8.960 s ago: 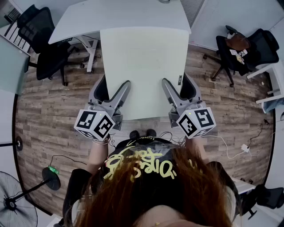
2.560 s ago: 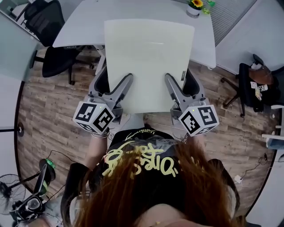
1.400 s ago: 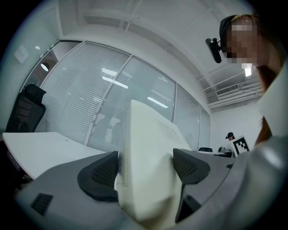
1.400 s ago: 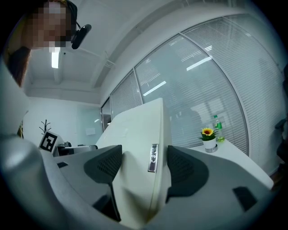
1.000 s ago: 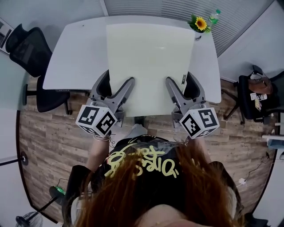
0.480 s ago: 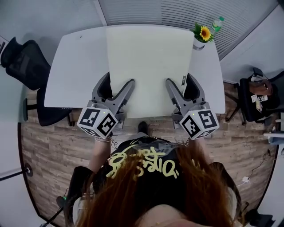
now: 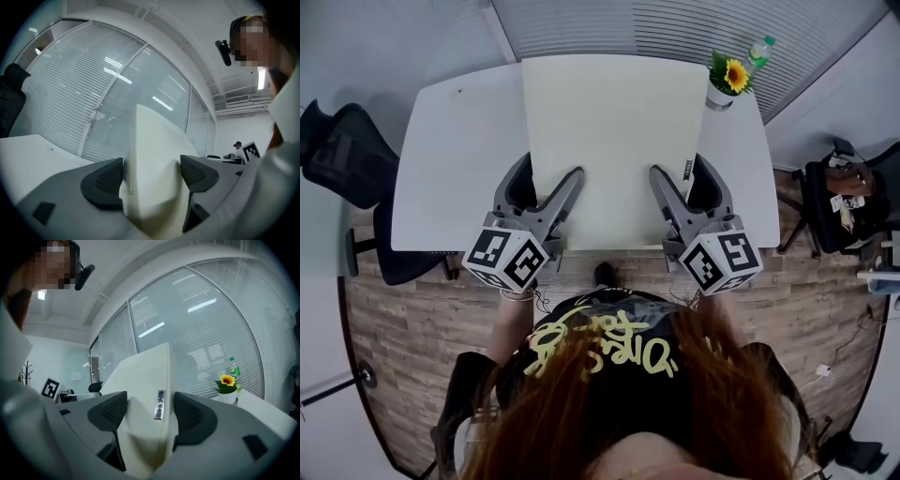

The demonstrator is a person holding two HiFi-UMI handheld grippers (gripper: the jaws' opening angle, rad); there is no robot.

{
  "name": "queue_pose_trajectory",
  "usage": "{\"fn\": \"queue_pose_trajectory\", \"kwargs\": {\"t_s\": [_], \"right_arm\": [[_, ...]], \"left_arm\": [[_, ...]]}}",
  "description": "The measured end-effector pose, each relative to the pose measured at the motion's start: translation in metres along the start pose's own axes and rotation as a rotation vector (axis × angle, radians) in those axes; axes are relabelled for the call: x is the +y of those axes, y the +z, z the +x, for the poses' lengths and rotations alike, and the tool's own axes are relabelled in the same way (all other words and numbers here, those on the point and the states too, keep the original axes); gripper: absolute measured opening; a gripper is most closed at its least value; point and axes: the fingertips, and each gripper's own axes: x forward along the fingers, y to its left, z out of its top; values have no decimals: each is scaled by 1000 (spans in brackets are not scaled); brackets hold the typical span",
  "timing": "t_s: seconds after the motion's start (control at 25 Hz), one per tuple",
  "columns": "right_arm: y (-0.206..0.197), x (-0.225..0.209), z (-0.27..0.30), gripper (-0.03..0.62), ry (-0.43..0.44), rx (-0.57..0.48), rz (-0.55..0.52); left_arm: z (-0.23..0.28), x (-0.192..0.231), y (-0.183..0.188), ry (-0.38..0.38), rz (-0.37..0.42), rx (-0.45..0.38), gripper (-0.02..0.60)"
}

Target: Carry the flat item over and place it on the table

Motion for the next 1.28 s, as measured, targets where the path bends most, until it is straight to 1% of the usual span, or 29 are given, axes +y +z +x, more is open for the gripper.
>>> {"fn": "queue_pose_trajectory", "kwargs": {"t_s": [0.28,0.68,0.88,1.16,1.28], "right_arm": [[1,-12,15,305,-11,-9,4],[8,-25,18,305,-8,-9,15],[12,-36,25,305,25,-3,10],[21,-41,32,305,62,6,-3],[22,-50,34,305,72,12,-2]], "left_arm": [[19,9,2,-10,9,3,383],[32,3,3,-4,12,0,383],[41,1,6,22,16,-3,383],[45,-2,11,54,13,-25,383],[52,-4,9,63,9,-33,383]]}}
